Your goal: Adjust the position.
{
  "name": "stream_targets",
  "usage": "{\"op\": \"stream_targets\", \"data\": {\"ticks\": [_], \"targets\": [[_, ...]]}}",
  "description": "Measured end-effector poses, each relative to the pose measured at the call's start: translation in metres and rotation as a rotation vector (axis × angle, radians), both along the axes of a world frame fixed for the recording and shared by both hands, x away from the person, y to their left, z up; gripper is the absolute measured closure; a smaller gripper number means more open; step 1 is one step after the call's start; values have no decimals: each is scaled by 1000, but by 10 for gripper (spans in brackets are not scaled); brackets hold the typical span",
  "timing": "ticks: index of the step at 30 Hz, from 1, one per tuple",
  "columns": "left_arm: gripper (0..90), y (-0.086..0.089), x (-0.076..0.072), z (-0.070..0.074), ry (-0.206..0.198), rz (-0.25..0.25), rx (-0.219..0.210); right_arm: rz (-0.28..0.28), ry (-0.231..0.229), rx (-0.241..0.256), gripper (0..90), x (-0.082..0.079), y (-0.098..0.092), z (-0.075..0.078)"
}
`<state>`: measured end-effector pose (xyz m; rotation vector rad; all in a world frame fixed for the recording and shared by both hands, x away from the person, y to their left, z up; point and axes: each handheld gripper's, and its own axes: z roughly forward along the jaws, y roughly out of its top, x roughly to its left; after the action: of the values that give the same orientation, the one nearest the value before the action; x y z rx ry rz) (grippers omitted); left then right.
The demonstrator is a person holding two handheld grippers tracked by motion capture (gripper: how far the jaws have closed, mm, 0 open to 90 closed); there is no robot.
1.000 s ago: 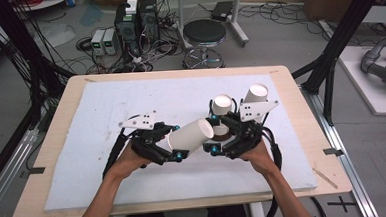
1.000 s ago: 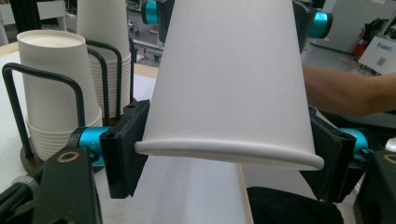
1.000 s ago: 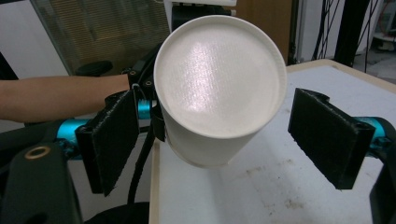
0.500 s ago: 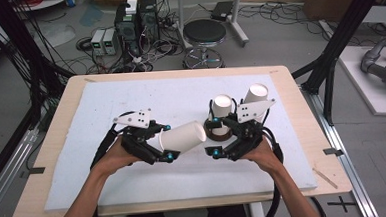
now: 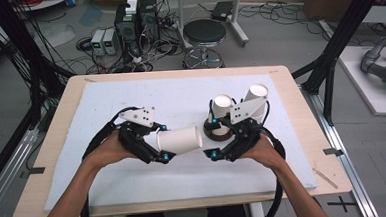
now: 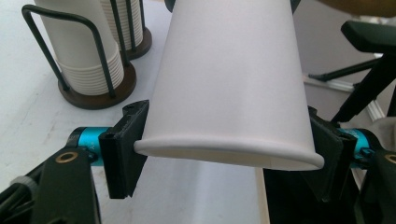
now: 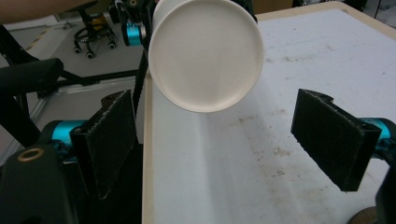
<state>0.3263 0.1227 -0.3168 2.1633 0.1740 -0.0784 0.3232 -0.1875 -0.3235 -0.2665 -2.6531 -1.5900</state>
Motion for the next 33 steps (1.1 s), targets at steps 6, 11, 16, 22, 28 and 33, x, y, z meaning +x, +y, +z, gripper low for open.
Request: {"op": "stream_targets", "data": {"ticks": [6,11,16,22,28,33], "targets": [[256,-3,1,9,-8,-13,79,13,-12,-66,146,0,6,4],[256,-7,1,9,-8,-25,115,37,-36,-141,146,-1,16,8],[256,-12,1,8,-16,-35,152,58,-53,-223,147,0,26,13],[256,-17,0,6,-24,-41,188,69,-74,-289,147,2,36,17],[256,-24,1,7,-31,-57,247,81,-75,-337,147,3,44,19],[256,-28,1,7,-33,-62,300,84,-80,-362,148,3,48,19]]}}
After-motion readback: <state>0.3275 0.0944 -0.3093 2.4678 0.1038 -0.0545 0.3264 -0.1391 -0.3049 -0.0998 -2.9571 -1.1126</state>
